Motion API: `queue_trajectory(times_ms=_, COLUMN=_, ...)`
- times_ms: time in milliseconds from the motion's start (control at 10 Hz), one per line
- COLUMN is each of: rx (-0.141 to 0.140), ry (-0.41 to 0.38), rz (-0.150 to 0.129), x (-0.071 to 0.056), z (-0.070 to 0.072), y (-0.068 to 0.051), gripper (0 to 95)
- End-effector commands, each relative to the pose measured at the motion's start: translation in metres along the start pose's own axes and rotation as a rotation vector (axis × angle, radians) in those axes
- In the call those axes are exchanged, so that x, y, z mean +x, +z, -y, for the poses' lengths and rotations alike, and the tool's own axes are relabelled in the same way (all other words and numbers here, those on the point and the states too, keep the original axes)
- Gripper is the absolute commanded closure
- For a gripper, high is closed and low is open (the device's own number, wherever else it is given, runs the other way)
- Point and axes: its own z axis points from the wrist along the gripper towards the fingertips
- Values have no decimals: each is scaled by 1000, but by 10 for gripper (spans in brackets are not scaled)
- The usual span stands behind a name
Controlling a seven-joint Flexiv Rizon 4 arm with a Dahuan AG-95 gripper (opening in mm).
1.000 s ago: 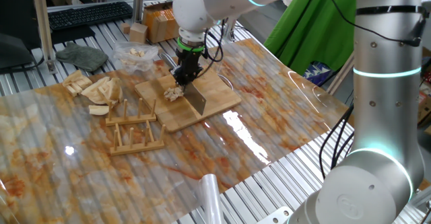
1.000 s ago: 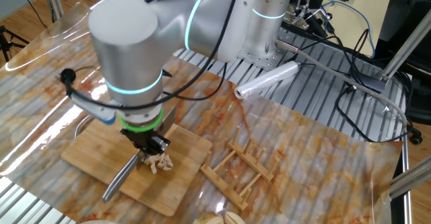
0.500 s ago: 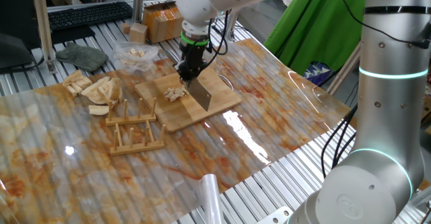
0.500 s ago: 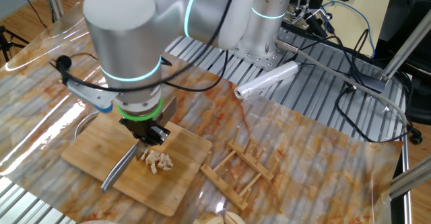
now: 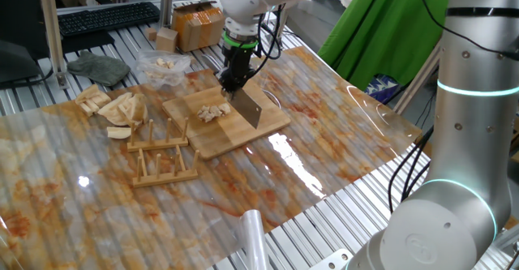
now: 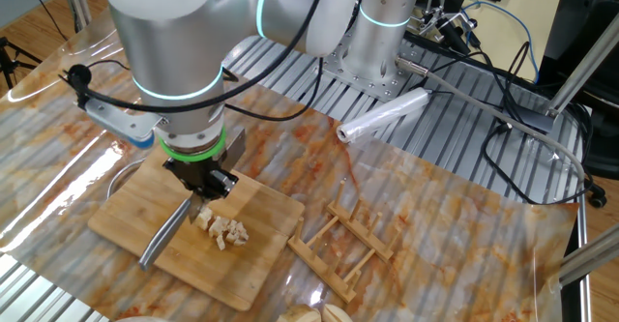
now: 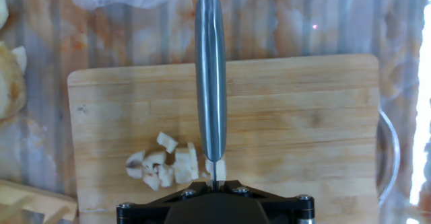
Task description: Slice the lotus root
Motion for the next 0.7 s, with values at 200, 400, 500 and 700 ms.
queue_trajectory(times_ms=200, rx=-1, ry=-9, rz=2, x=-3, z=1, y=4, gripper=950)
queue_trajectory(times_ms=400, rx=-5, ry=-10, rz=3, x=-8, z=-1, y=11, gripper=950)
queue_trajectory(times_ms=500, rx=-5, ry=-12, rz=3, x=-11, z=-2, y=16, gripper=950)
queue_trajectory(times_ms=700, rx=4, ry=-20, rz=21, x=-27, z=-12, y=46, gripper=950)
